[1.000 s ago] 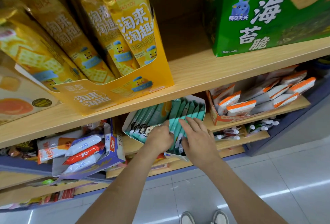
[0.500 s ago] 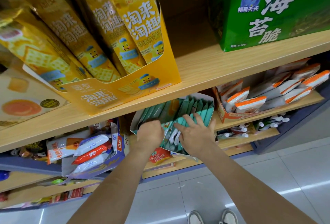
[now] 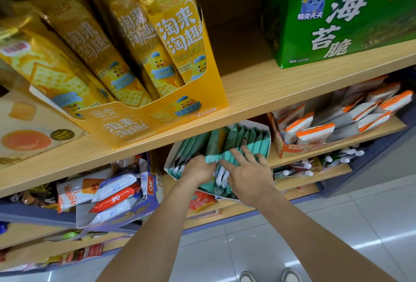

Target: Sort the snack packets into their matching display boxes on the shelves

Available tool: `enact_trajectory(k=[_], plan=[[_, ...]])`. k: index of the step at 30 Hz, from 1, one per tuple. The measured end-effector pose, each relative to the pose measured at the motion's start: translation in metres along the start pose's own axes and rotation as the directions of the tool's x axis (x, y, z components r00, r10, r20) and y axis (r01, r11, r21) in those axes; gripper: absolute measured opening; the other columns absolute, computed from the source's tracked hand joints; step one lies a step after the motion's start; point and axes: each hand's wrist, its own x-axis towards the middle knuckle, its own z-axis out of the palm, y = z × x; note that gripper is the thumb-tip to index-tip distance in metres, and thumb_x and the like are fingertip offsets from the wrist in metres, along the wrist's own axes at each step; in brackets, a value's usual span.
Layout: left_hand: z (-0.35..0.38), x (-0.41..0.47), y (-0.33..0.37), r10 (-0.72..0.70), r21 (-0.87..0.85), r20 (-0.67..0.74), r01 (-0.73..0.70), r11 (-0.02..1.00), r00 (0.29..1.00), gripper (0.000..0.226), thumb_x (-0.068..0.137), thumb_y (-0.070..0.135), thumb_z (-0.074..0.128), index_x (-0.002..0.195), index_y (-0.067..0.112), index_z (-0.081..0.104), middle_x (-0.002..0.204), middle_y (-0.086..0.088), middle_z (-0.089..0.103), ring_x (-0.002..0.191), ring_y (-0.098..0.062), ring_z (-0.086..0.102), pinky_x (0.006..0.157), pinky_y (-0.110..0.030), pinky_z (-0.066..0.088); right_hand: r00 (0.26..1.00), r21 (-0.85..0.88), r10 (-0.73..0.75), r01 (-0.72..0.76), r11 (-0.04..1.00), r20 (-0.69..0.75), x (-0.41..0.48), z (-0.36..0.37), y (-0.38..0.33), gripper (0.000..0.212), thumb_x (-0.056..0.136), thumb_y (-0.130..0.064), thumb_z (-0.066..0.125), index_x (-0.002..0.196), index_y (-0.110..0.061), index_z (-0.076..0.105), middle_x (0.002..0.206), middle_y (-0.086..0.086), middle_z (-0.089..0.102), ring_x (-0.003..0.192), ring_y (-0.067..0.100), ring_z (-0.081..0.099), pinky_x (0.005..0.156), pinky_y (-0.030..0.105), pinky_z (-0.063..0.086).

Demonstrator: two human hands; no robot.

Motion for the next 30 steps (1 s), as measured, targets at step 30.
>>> enact_trajectory(k=[30], plan=[[0.006,-0.076,-0.035,0.078,-0.001,-0.44,-0.087,0.996,0.895,0.054,0.093,0.05,0.051,0.139,0.023,0.042,0.13,-0.014,0.041,0.116,-0.031,0.043,0.09,-0.042,0.043,0.7,0.934,0.624,-0.318,-0.163,0.348,-0.03,0.046,-0.031,0.043,0.093,-0.008,0.043,0.133,-0.024,0.048,0.114,0.003,0.067,0.098,0.026,0.065,0.087,0.053,0.056]])
